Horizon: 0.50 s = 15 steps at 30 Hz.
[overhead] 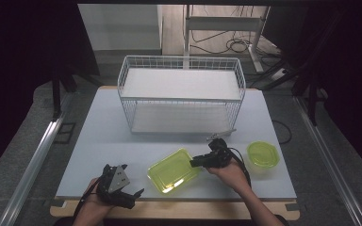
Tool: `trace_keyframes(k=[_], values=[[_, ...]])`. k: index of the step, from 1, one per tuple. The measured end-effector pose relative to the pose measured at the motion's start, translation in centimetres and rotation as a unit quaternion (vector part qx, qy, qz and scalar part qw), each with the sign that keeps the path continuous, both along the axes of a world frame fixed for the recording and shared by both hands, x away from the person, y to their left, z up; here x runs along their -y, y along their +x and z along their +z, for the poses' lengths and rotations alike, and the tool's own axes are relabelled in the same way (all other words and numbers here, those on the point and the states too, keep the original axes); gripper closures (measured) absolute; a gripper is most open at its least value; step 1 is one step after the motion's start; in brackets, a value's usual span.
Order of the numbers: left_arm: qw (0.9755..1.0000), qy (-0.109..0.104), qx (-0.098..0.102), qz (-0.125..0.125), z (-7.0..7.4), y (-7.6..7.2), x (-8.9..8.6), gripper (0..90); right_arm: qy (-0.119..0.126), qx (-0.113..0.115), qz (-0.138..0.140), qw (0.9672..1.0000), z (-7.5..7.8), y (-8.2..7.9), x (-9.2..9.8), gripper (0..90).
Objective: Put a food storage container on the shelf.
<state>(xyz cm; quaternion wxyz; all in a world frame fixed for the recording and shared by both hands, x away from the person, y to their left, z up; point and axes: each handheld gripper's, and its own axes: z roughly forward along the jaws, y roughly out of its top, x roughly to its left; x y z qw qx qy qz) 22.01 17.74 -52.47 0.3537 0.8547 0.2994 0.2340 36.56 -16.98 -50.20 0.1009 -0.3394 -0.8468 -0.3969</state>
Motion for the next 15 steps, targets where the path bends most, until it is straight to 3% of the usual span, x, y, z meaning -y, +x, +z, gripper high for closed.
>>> trace_keyframes(k=[5,8,11,13,15], values=[[1.0,0.001,-0.001,0.0,0.0,0.0,0.0,2.0,0.004,-0.006,-0.006,1.0,-0.2,0.7,-0.4,66.6],[1.0,0.003,0.0,-0.001,0.0,0.0,0.0,2.0,0.014,-0.024,-0.007,0.9996,-0.4,1.3,-0.6,69.0],[1.0,0.004,0.001,-0.002,0.0,0.0,0.1,2.0,0.027,-0.065,-0.014,0.9974,-0.6,1.7,-0.7,73.9],[1.0,0.004,0.001,-0.002,0.0,0.0,0.0,2.0,0.038,-0.099,-0.019,0.9942,-0.7,2.1,-0.4,77.6],[1.0,0.004,0.002,-0.001,0.0,0.0,0.0,2.0,0.058,-0.119,-0.01,0.9912,-0.8,2.1,-0.3,80.1]])
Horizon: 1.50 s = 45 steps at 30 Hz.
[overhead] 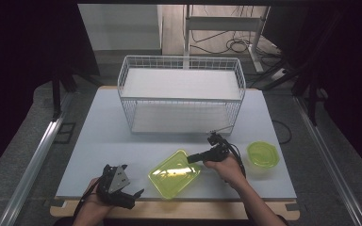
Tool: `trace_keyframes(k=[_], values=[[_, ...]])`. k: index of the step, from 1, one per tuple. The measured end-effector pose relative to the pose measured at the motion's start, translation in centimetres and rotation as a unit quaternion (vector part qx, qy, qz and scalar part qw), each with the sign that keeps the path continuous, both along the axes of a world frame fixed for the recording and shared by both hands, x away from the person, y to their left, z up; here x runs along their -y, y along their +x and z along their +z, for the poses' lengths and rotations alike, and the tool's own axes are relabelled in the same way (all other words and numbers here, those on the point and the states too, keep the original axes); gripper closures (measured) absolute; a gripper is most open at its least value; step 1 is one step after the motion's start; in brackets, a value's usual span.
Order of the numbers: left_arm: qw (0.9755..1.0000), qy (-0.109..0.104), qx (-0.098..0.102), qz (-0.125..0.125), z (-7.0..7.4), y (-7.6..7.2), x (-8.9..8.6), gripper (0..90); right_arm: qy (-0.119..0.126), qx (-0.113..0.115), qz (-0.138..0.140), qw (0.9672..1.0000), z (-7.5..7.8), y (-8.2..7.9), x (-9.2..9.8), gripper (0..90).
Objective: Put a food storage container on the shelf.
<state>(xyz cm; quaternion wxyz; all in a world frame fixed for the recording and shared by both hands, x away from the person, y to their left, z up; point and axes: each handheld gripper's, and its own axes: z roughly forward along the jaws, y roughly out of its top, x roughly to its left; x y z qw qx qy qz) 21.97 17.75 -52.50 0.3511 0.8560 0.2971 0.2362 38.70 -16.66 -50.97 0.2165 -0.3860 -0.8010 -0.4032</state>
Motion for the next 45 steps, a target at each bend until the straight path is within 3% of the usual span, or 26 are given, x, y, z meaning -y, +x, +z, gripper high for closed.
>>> trace_keyframes(k=[2,11,19,31,45], values=[[1.0,0.0,0.0,0.001,0.0,0.0,0.0,2.0,-0.008,0.005,0.002,1.0,0.2,-0.3,-0.1,80.4],[1.0,0.002,0.002,0.0,0.0,0.0,0.0,2.0,0.002,0.016,-0.003,0.9999,1.1,-1.0,0.5,81.0],[1.0,0.0,0.003,0.001,0.0,0.0,0.0,2.0,0.028,0.029,-0.018,0.999,2.1,-1.3,1.2,81.2],[1.0,-0.006,0.003,0.004,0.1,0.0,0.0,1.9,0.058,0.065,-0.049,0.995,5.3,-1.7,2.3,81.1],[1.0,-0.006,0.002,0.002,0.0,0.0,0.0,1.9,0.085,0.107,-0.074,0.9878,10.0,-1.0,3.0,81.1]])
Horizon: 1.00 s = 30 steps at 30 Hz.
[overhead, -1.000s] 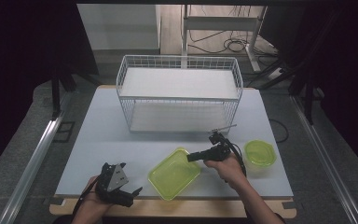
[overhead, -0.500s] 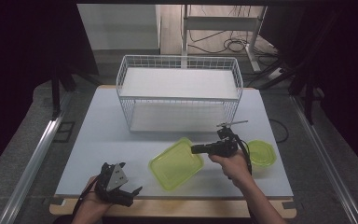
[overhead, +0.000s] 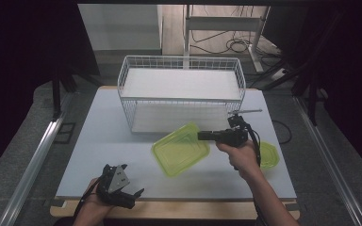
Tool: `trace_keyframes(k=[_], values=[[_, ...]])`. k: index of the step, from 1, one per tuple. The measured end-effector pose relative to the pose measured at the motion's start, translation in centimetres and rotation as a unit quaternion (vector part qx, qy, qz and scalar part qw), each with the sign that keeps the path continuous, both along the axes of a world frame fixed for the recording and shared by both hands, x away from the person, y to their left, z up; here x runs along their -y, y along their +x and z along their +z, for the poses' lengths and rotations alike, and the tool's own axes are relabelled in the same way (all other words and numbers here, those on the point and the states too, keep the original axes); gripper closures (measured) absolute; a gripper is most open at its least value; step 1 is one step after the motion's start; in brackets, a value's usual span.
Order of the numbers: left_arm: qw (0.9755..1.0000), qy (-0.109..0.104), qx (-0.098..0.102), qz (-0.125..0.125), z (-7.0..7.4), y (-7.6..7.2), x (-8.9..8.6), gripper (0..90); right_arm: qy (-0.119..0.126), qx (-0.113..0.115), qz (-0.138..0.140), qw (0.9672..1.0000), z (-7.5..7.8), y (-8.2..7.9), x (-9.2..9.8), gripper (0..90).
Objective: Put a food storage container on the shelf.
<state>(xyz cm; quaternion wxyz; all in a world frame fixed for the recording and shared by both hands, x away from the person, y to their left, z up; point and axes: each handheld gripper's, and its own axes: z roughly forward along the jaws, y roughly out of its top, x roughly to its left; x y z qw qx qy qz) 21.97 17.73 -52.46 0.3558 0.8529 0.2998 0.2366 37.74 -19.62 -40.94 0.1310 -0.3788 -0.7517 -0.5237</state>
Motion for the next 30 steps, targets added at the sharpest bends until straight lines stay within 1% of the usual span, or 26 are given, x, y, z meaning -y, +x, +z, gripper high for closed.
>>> trace_keyframes(k=[5,12,18,25,30], values=[[1.0,0.0,0.0,0.0,0.0,0.0,0.0,1.8,0.009,0.007,-0.008,0.9999,1.1,0.5,0.0,81.1],[1.0,-0.008,-0.001,0.005,0.1,0.0,-0.1,1.1,0.016,0.02,-0.023,0.9994,2.8,1.2,0.0,81.1],[0.9999,-0.007,0.0,0.008,0.0,0.0,-0.1,0.5,0.024,0.026,-0.036,0.9987,4.1,2.2,-0.2,81.1],[0.9999,-0.01,0.003,0.011,0.1,0.1,-0.3,0.3,0.029,0.041,-0.063,0.9968,6.0,3.7,-0.3,81.1],[0.9999,-0.009,0.003,0.009,0.0,0.1,-0.3,0.4,0.032,0.044,-0.075,0.9957,7.1,4.6,-0.4,81.2]])
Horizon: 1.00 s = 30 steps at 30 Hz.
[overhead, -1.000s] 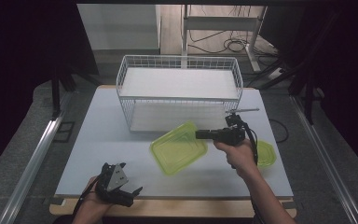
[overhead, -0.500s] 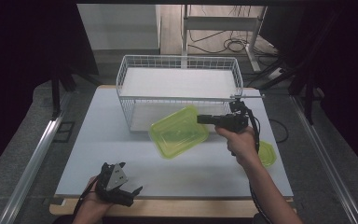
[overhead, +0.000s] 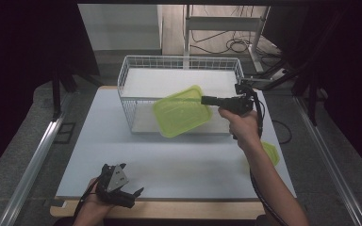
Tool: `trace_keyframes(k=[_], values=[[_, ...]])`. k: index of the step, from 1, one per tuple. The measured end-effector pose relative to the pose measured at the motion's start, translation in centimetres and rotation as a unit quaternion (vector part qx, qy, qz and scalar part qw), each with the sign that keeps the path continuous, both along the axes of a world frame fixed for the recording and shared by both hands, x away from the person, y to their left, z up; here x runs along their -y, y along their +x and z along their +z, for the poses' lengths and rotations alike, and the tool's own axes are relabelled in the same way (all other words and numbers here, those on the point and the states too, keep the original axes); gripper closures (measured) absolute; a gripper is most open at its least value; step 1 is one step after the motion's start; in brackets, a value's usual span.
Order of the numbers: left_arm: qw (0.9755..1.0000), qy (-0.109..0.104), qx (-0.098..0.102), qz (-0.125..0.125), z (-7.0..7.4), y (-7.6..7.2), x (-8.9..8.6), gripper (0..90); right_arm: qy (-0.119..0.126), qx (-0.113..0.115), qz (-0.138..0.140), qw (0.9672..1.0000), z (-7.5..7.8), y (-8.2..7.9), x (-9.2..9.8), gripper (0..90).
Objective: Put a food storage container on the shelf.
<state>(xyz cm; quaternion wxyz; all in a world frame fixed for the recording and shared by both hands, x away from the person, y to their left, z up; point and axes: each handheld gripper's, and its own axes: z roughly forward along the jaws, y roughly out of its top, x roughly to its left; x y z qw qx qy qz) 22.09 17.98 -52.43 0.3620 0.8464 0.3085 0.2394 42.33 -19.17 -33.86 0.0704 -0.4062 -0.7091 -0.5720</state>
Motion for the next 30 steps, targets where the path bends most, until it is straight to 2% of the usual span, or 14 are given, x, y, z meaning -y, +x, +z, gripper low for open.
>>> trace_keyframes(k=[9,19,30], values=[[1.0,-0.001,-0.001,0.001,0.0,0.0,-0.1,0.4,0.002,0.001,-0.021,0.9998,1.5,1.8,-0.3,81.2],[1.0,-0.001,-0.001,0.0,0.0,0.0,-0.1,0.4,0.014,0.002,-0.065,0.9978,2.9,4.0,-0.4,81.2],[1.0,0.001,-0.002,-0.002,-0.1,0.0,-0.2,0.5,0.01,0.002,-0.112,0.9936,2.8,6.0,-1.2,81.1]])
